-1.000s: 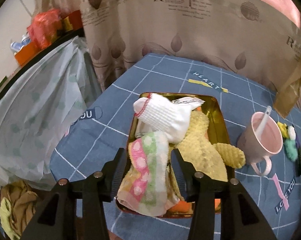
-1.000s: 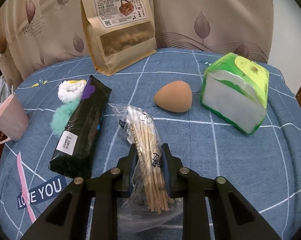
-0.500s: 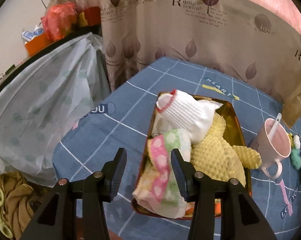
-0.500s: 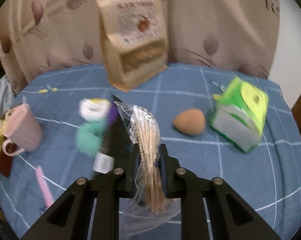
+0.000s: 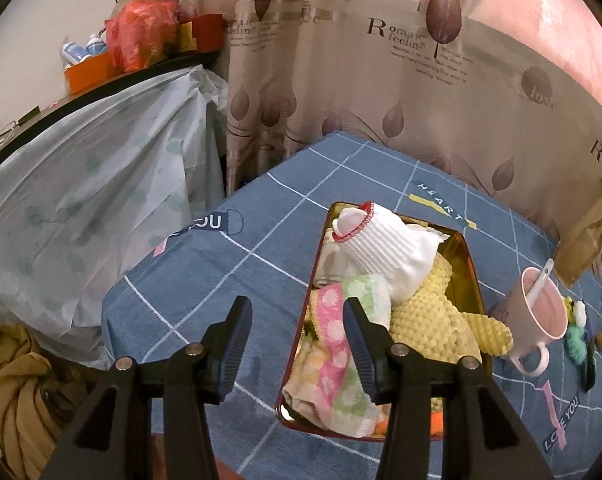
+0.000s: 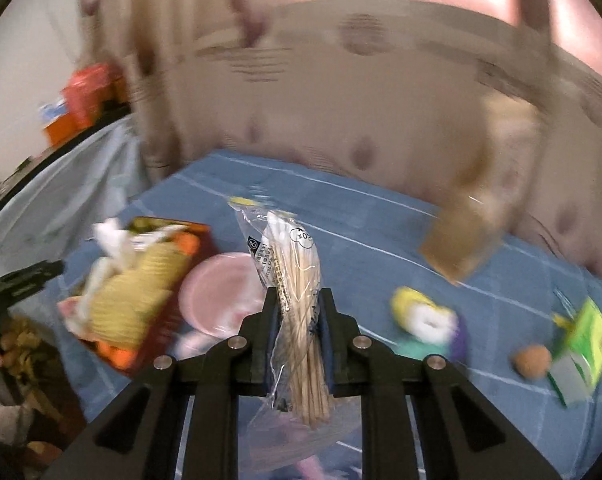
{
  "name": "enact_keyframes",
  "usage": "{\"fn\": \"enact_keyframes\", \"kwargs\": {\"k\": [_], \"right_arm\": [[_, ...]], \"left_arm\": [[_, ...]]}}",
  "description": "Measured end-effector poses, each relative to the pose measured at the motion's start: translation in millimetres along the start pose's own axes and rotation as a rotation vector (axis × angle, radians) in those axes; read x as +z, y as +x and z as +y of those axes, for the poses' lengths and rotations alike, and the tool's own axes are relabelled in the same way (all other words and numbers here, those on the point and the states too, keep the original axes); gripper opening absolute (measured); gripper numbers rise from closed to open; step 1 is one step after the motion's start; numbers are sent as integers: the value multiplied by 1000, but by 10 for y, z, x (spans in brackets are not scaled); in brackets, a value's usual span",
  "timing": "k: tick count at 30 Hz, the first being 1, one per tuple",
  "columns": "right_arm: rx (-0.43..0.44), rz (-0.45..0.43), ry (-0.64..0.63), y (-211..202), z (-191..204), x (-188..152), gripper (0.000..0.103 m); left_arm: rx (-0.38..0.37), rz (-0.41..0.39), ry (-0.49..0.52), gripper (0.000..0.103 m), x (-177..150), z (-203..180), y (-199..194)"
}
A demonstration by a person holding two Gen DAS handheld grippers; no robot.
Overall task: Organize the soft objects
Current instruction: 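Carry the cotton swab bag over the gold tray and open the right tool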
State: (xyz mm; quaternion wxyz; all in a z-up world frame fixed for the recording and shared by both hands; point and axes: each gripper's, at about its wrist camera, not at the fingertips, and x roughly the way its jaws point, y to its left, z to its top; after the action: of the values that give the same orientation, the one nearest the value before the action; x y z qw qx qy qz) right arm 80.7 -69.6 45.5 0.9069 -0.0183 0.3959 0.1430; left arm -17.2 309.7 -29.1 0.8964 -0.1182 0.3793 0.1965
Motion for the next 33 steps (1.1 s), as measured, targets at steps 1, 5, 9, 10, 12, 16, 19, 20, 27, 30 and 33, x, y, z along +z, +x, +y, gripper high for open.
{"fn": "enact_keyframes", "kwargs": {"k": [1,5,9,10,12,16,19,20,27,30,33], "right_arm": [[30,-1,-23,43,154,62,16],[118,10,-89,211,626,209,16],[188,31,-135,419,1011,296,16],[201,36,-146,478,1104,318,16],[225,50,-155,597,1258,356,16],[262,86,-166,832,1467,380,16],[274,119,-170,1028,1578,386,16],[274,127,-171,1099,1614,386,16],[281,158,-150,1476,1733,440,16],[277,160,-151,1591,1777,464,16],[272,167,-139,1715,1798,484,16]], "left_arm": [[0,-3,-3,48,6,4,0],[-2,-6,-9,48,11,25,-3],[-8,-1,-21,48,16,51,12],[-10,0,-23,48,12,61,10],[-11,1,-28,48,18,71,18],[-13,9,-31,48,16,73,33],[-16,11,-39,48,20,89,42],[-17,13,-44,48,20,98,50],[-20,40,-62,48,13,141,134],[-22,44,-67,48,15,149,149],[-25,51,-68,48,13,153,165]]}}
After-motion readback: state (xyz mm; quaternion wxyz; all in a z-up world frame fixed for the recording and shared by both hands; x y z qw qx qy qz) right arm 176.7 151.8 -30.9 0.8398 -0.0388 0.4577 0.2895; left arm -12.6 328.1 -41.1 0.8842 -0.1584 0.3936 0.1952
